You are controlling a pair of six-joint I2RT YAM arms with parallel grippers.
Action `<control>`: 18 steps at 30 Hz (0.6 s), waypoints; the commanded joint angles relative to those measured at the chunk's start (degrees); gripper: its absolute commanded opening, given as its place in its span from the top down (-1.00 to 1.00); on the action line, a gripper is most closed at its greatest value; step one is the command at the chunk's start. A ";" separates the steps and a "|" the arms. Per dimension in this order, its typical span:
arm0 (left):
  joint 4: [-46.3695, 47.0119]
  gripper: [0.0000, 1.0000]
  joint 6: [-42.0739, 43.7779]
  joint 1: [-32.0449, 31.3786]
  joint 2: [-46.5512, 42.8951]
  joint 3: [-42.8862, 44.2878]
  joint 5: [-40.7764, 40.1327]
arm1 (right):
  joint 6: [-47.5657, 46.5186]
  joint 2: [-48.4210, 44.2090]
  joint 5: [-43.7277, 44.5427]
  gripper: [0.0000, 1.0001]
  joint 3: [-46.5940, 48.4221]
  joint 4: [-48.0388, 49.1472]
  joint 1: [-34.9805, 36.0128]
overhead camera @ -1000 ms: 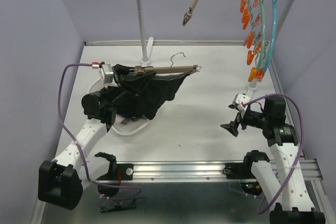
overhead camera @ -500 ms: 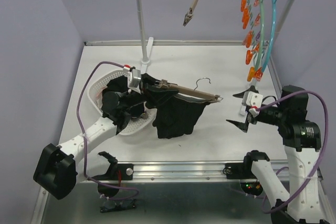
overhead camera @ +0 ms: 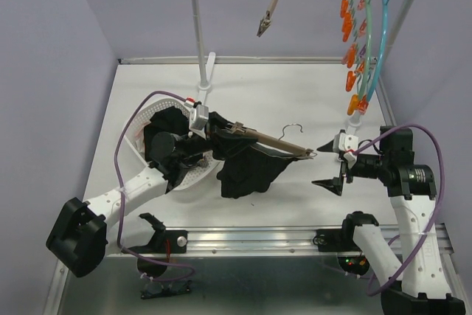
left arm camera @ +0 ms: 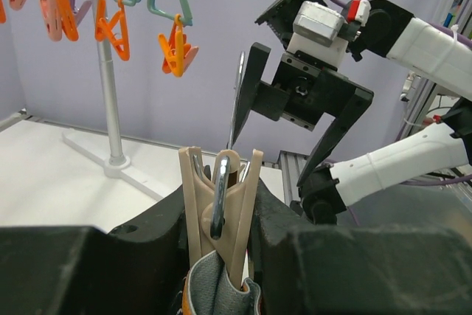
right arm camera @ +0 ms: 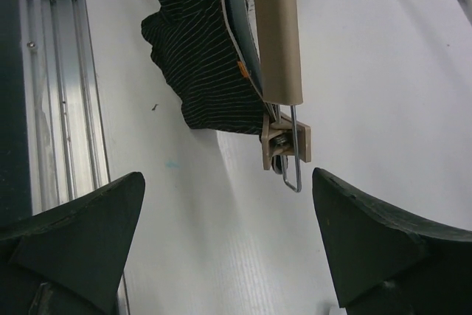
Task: Remove the underwear clipped to the hanger
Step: Remove the underwear from the hanger.
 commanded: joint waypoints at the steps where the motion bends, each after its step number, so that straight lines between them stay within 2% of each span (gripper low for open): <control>1: 4.52 1.00 0.66 -0.41 -0.89 0.49 2.02 | -0.53 -0.72 -2.72 -1.00 -1.08 1.27 -0.37; 14: 4.52 1.00 -0.31 -1.72 0.17 1.63 5.27 | 0.44 1.48 -5.97 -0.94 -3.89 5.32 -0.37; 18: 4.43 1.00 -0.49 -1.90 0.34 1.98 5.19 | 0.18 2.09 -6.15 -0.77 -4.85 5.76 -0.37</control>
